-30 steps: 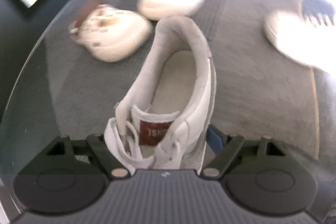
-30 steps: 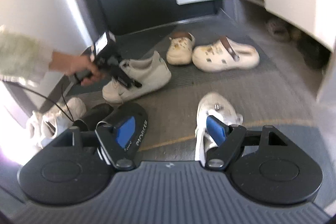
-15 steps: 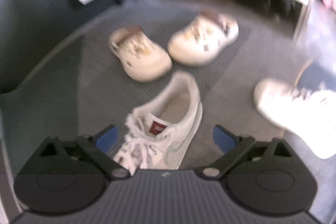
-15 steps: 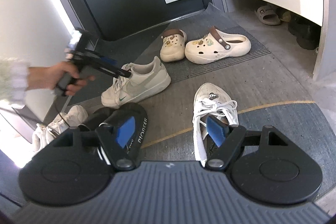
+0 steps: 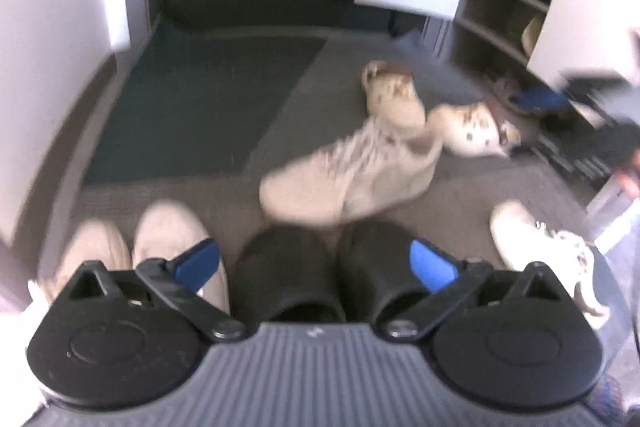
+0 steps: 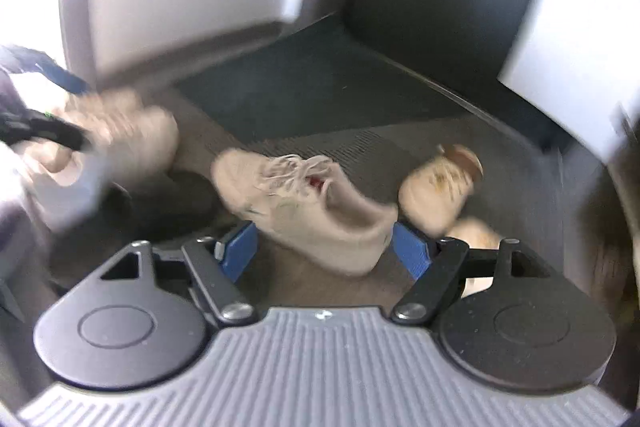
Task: Organize scattered shoes
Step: 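Grasp the second white sneaker by its collar with the right gripper, then lower the white sneaker beside its mate and open the right gripper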
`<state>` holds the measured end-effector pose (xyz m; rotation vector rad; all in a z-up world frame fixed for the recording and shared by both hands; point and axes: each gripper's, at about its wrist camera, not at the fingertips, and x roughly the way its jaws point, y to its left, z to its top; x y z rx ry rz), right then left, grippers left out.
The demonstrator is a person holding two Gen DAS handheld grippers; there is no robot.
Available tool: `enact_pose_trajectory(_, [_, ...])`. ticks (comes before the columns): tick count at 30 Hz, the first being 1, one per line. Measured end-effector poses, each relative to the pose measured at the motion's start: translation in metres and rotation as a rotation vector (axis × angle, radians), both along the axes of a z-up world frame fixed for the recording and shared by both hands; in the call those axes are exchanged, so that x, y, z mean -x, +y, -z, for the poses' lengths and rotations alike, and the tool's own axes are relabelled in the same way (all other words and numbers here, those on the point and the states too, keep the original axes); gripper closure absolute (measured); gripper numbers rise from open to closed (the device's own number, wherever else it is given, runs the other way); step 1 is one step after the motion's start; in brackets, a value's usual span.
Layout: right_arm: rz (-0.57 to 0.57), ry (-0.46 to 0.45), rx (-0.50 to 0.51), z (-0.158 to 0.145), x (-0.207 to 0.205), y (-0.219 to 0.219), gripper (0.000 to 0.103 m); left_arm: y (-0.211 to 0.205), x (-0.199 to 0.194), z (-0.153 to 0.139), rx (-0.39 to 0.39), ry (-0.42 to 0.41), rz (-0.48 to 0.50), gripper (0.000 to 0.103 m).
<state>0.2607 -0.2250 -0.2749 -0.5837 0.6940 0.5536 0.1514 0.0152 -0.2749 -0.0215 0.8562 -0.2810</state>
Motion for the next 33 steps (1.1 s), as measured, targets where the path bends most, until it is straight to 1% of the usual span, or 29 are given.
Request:
enact_pose_trajectory(1, [-0.035,0.002,0.058,0.010,-0.021,0.008,0.026,0.006,0.001,0.003,0.003,0.016,-0.008,0.000])
enact_pose_trajectory(2, [-0.069,0.004,0.114,0.020,-0.041,0.016,0.027,0.008,0.004,-0.001,0.004,-0.004,-0.002,0.000])
enact_pose_trajectory(3, [-0.086,0.003,0.149,0.025,-0.049,0.020,0.027,0.010,0.008,-0.005,0.004,-0.025,0.004,0.000])
enact_pose_trajectory(4, [-0.128,0.003,0.233,0.038,-0.072,0.030,0.027,0.012,0.012,-0.009,0.004,-0.046,0.010,0.000])
enact_pose_trajectory(6, [-0.162,0.064,0.298,0.052,-0.099,0.042,0.027,0.015,0.009,-0.011,0.001,-0.054,0.015,0.000])
enact_pose_trajectory(7, [-0.198,0.080,0.336,0.059,-0.106,0.048,0.027,0.017,0.008,-0.012,-0.001,-0.057,0.017,0.000])
enact_pose_trajectory(10, [-0.295,0.142,0.432,0.081,-0.118,0.064,0.031,0.023,0.000,-0.005,0.043,-0.041,0.011,0.000])
enact_pose_trajectory(12, [-0.310,0.183,0.456,0.094,-0.127,0.068,0.040,0.026,-0.006,0.002,0.060,-0.009,-0.003,0.000])
enact_pose_trajectory(14, [-0.325,0.223,0.480,0.107,-0.137,0.073,0.046,0.031,-0.010,0.007,0.077,0.023,-0.015,0.000])
enact_pose_trajectory(15, [-0.327,0.230,0.480,0.108,-0.139,0.073,0.049,0.034,-0.013,0.010,0.089,0.039,-0.023,0.000])
enact_pose_trajectory(16, [-0.341,0.249,0.469,0.111,-0.146,0.075,0.050,0.037,-0.013,0.011,0.089,0.042,-0.025,0.000])
enact_pose_trajectory(17, [-0.356,0.248,0.472,0.113,-0.148,0.073,0.054,0.037,-0.013,0.011,0.083,0.039,-0.027,0.000])
enact_pose_trajectory(19, [-0.390,0.238,0.504,0.117,-0.149,0.070,0.059,0.039,-0.013,0.012,0.070,0.034,-0.032,0.000])
enact_pose_trajectory(20, [-0.409,0.248,0.496,0.120,-0.148,0.070,0.072,0.040,-0.013,0.014,0.060,0.031,-0.040,0.000])
enact_pose_trajectory(21, [-0.423,0.264,0.492,0.123,-0.149,0.071,0.075,0.041,-0.013,0.015,0.059,0.037,-0.046,0.000])
enact_pose_trajectory(24, [-0.431,0.266,0.510,0.126,-0.150,0.075,0.078,0.043,-0.012,0.017,0.063,0.049,-0.061,0.000])
enact_pose_trajectory(27, [-0.381,0.289,0.499,0.123,-0.150,0.077,0.081,0.042,-0.008,0.015,0.070,0.033,-0.053,0.001])
enact_pose_trajectory(28, [-0.346,0.302,0.463,0.119,-0.149,0.075,0.082,0.041,-0.006,0.014,0.076,0.020,-0.047,0.001])
enact_pose_trajectory(33, [-0.302,0.198,0.327,0.105,-0.125,0.060,0.084,0.041,-0.001,0.008,0.088,-0.001,-0.043,0.001])
